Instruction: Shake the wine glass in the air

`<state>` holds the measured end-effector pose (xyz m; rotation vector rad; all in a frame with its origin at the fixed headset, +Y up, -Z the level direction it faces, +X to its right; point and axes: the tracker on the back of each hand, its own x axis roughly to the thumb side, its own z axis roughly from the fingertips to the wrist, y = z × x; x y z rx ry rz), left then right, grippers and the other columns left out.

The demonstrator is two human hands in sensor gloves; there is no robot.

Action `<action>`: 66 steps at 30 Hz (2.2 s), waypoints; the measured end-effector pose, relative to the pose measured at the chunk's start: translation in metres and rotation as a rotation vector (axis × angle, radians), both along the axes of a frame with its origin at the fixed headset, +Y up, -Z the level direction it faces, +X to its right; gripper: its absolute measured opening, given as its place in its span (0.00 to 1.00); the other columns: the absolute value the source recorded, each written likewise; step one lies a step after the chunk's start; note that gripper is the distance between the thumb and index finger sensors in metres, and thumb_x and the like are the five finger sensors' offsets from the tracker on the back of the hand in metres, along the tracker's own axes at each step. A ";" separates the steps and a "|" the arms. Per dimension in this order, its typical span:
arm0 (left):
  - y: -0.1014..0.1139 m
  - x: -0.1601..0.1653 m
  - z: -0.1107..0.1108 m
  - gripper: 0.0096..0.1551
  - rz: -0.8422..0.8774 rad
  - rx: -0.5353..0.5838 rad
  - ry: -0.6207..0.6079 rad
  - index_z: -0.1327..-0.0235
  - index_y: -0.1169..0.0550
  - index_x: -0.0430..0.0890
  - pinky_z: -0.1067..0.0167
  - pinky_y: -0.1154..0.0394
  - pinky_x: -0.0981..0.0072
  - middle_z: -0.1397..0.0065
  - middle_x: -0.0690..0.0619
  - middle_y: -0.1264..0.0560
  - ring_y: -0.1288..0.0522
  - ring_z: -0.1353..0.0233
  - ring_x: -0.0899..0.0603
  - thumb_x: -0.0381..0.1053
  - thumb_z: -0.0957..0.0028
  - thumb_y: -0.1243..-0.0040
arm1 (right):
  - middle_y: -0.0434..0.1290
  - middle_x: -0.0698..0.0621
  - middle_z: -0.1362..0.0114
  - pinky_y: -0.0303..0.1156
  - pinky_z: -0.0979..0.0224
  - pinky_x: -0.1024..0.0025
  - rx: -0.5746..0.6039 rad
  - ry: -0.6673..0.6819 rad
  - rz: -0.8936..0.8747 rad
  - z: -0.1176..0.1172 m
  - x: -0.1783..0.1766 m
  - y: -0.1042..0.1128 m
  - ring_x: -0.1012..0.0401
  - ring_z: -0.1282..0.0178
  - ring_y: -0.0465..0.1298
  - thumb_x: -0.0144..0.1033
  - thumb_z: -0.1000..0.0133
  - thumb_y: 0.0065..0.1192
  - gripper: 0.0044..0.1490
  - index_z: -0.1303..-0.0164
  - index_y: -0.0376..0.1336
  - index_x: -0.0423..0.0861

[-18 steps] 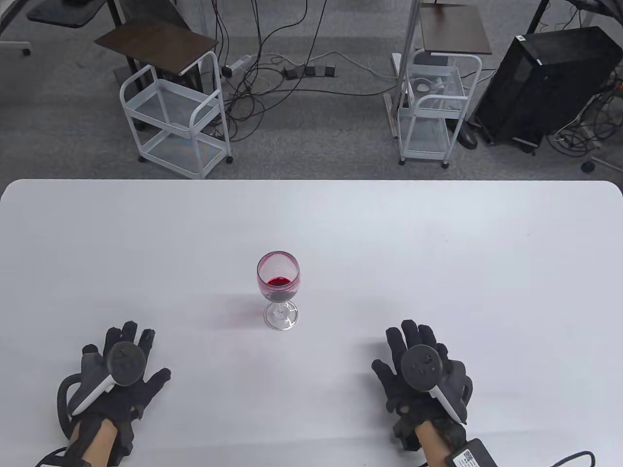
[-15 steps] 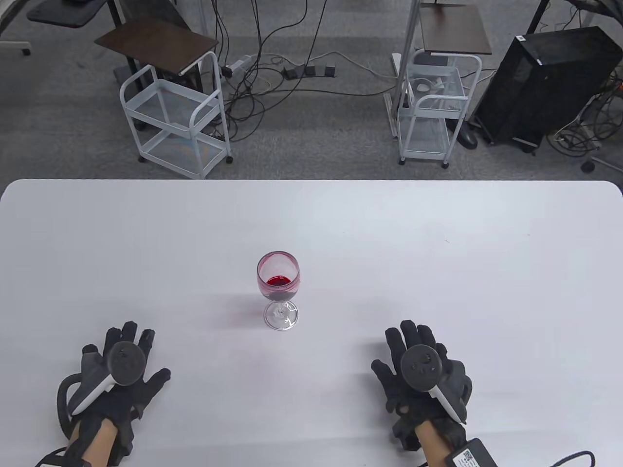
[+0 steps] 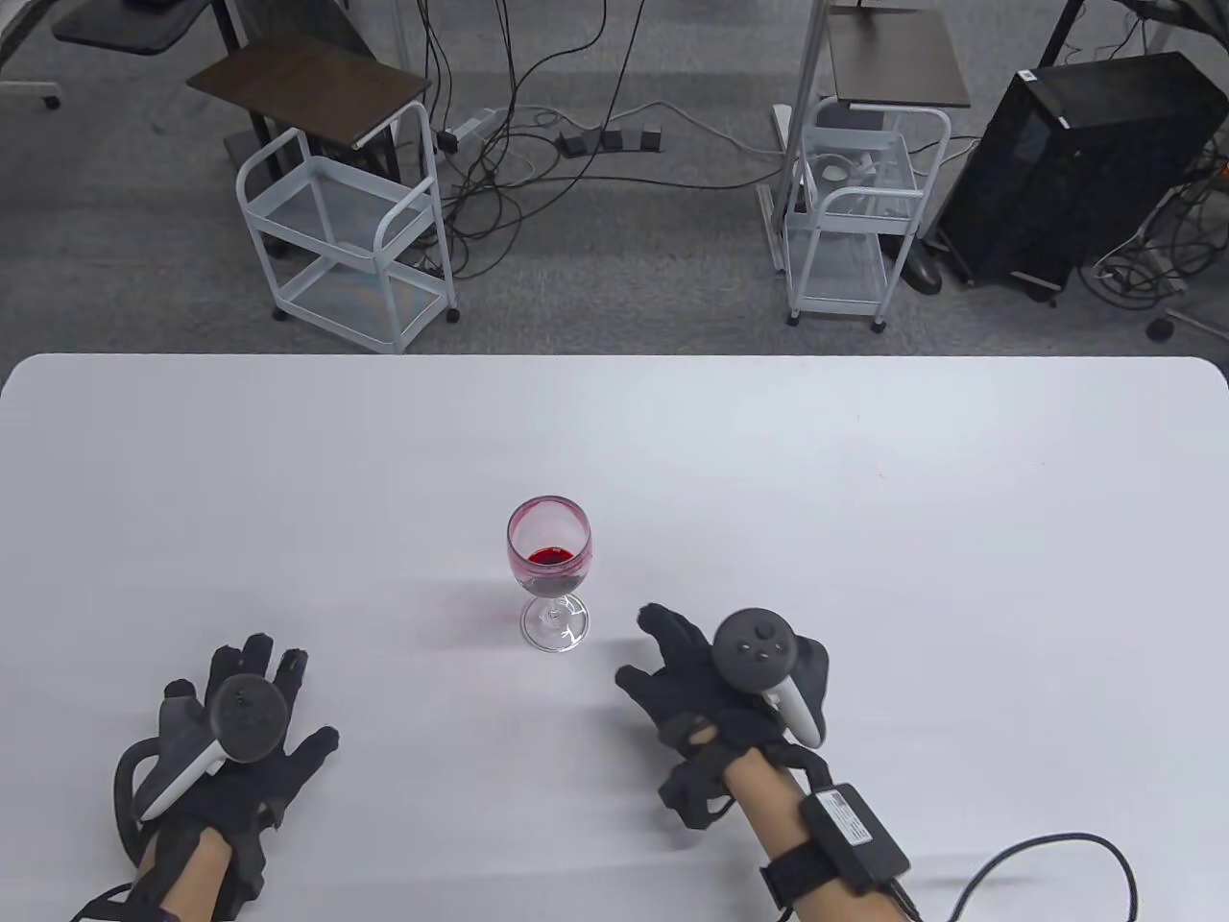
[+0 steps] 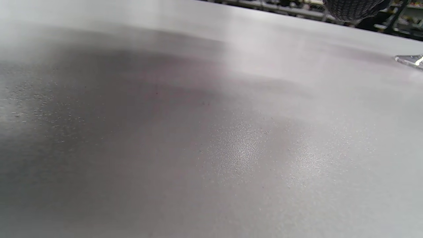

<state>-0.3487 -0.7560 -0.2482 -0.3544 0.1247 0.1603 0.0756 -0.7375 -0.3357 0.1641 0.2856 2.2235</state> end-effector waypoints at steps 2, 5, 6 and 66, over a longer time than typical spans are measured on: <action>0.000 0.000 0.000 0.53 0.008 -0.002 -0.003 0.17 0.57 0.65 0.26 0.75 0.38 0.13 0.60 0.71 0.71 0.11 0.43 0.78 0.50 0.50 | 0.55 0.45 0.17 0.73 0.38 0.49 -0.060 0.000 -0.025 -0.018 -0.019 -0.007 0.50 0.44 0.81 0.58 0.52 0.70 0.52 0.24 0.49 0.50; 0.000 -0.001 -0.001 0.53 0.023 -0.011 -0.009 0.17 0.57 0.65 0.26 0.75 0.38 0.13 0.60 0.71 0.71 0.11 0.43 0.78 0.50 0.50 | 0.54 0.45 0.17 0.74 0.39 0.49 -0.108 -0.022 -0.054 -0.036 -0.035 -0.018 0.50 0.46 0.81 0.56 0.53 0.71 0.53 0.24 0.48 0.50; 0.000 -0.001 -0.001 0.53 0.025 -0.013 -0.013 0.17 0.57 0.65 0.26 0.75 0.38 0.13 0.60 0.71 0.71 0.11 0.43 0.78 0.50 0.50 | 0.55 0.45 0.17 0.74 0.40 0.49 -0.111 -0.040 -0.067 -0.042 -0.037 -0.021 0.51 0.47 0.81 0.56 0.53 0.72 0.53 0.24 0.48 0.50; 0.002 0.006 -0.002 0.53 0.035 -0.001 -0.041 0.17 0.57 0.65 0.26 0.75 0.38 0.13 0.60 0.72 0.72 0.11 0.44 0.78 0.49 0.51 | 0.85 0.47 0.41 0.79 0.44 0.50 0.166 -0.126 -0.166 -0.032 -0.046 -0.007 0.54 0.59 0.89 0.42 0.55 0.77 0.26 0.48 0.76 0.48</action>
